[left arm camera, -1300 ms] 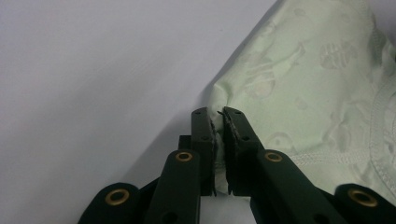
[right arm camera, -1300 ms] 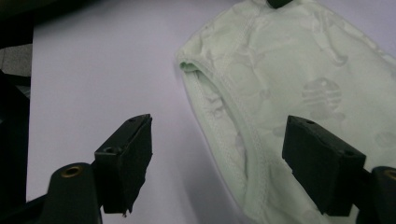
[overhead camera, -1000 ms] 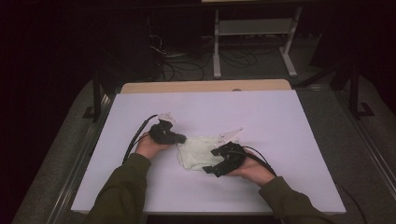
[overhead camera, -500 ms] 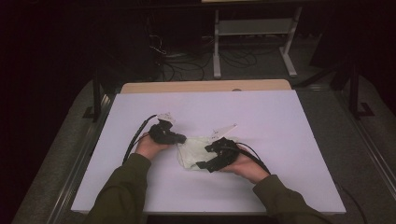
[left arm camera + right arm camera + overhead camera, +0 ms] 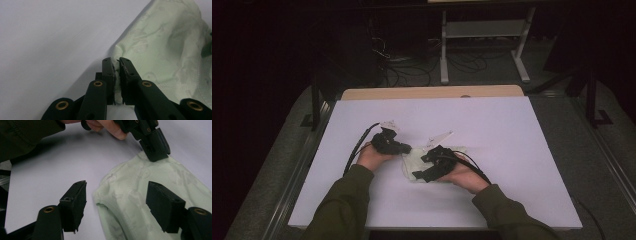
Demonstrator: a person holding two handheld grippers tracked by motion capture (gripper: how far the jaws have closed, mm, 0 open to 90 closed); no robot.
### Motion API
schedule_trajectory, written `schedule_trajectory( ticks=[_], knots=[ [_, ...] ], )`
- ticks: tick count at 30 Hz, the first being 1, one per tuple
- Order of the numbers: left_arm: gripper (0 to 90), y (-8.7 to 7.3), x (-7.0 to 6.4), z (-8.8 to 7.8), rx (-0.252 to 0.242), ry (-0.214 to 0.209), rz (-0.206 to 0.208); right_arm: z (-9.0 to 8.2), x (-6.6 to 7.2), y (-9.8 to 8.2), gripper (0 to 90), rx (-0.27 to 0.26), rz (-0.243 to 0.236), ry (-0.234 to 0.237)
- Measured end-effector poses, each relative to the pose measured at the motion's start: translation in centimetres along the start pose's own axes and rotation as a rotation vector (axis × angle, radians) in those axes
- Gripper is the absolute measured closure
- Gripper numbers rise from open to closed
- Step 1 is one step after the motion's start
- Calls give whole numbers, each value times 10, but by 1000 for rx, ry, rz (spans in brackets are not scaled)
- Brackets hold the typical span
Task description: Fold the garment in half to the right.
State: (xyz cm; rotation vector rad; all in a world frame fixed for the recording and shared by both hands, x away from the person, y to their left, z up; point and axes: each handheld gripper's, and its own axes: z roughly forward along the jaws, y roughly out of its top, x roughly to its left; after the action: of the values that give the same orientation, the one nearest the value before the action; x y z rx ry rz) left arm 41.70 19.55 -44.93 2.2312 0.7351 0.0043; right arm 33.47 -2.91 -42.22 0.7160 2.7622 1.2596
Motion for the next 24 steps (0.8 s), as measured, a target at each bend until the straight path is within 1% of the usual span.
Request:
schedule_trajectory(
  ticks=[3, 5, 8, 11, 16, 24],
  knots=[
    [830, 0, 0, 0, 0, 3, 0, 5, 2, 3, 348, 7, -21, -3],
    [829, 0, -1, 0, 0, 4, 0, 9, 4, 5, 372, 11, -22, 5],
    [829, 0, 0, 0, 0, 2, 0, 14, 6, 7, 422, 23, -36, 17],
    [828, 0, 0, 0, -1, 0, -1, 20, 8, 8, 476, 40, -51, 13],
    [826, 0, -1, 0, 1, 3, 2, 30, 11, 9, 575, 63, -62, 22],
    [825, 0, 0, 0, 2, 0, 3, 42, 15, 9, 657, 95, -101, -1]
  ],
)
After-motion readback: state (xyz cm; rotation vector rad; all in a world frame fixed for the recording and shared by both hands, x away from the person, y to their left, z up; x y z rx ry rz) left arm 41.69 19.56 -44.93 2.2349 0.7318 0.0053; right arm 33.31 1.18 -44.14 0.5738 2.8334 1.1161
